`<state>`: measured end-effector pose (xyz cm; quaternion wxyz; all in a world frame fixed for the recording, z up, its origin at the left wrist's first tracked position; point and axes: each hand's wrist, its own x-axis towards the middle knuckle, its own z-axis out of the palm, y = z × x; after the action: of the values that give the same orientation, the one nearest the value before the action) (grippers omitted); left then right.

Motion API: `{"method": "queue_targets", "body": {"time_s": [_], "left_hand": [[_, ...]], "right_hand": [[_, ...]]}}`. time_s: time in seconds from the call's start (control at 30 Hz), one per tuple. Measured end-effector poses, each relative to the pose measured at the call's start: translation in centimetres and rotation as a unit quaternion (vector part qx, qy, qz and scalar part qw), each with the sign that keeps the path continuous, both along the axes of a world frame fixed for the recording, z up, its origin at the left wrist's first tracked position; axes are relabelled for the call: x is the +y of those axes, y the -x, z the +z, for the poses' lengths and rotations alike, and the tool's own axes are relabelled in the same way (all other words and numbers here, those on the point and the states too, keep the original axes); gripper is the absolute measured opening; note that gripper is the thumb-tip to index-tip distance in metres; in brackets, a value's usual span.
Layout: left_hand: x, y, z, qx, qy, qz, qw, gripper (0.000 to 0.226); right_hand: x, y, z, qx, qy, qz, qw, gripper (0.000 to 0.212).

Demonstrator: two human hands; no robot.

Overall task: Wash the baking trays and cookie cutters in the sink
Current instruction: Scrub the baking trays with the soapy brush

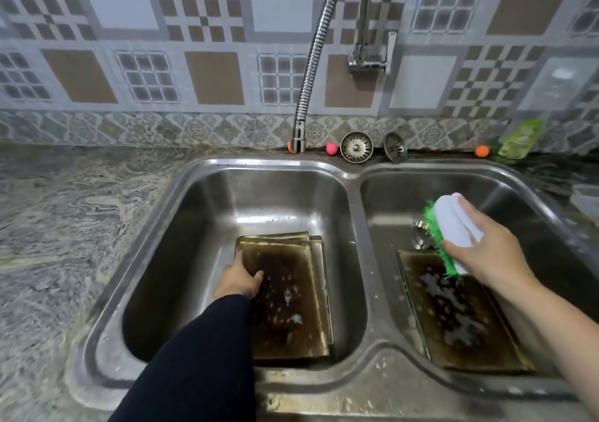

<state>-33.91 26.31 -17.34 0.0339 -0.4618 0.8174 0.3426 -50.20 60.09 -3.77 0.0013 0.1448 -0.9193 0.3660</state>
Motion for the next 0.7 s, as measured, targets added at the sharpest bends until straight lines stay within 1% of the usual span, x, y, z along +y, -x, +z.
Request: {"method": "queue_targets", "body": {"time_s": [0.07,0.13,0.17,0.23,0.3,0.37,0.5,0.6,0.7], "left_hand": [[-0.1,0.0,0.2,-0.011,-0.018,-0.003,1.0,0.074],[-0.1,-0.2,0.5,-0.035,-0.015,-0.011,0.999,0.069],[0.0,-0.3,0.9,-0.059,0.01,-0.025,0.998,0.065],[0.5,-0.3,1.9,-0.117,0.103,-0.056,0.986,0.06],[1.5,0.3,3.6,-0.144,0.185,-0.072,0.97,0.057],[2.8,1.7,5.6,-0.131,0.232,-0.105,0.958,0.054],[6.6,6.1,9.9,-0.065,0.272,-0.203,0.938,0.045],[11.2,9.5,12.7,-0.022,0.318,-0.252,0.914,0.041],[16.4,12.2,13.9,0.005,0.322,-0.293,0.9,0.04]], "right_hand": [[0.1,0.2,-0.1,-0.002,-0.01,0.006,1.0,0.081],[0.2,0.2,0.1,-0.012,-0.026,0.014,1.0,0.084],[0.2,0.2,0.1,-0.015,-0.033,0.018,0.999,0.086],[0.5,0.2,0.2,-0.018,-0.045,0.025,0.999,0.09],[0.9,0.3,0.2,-0.021,-0.054,0.032,0.998,0.089],[1.5,0.6,0.3,-0.031,-0.066,0.04,0.997,0.088],[3.3,1.5,1.2,-0.048,-0.091,0.066,0.992,0.087],[5.6,2.8,2.4,-0.05,-0.117,0.096,0.987,0.088],[8.5,4.5,4.1,-0.025,-0.158,0.113,0.981,0.088]]}}
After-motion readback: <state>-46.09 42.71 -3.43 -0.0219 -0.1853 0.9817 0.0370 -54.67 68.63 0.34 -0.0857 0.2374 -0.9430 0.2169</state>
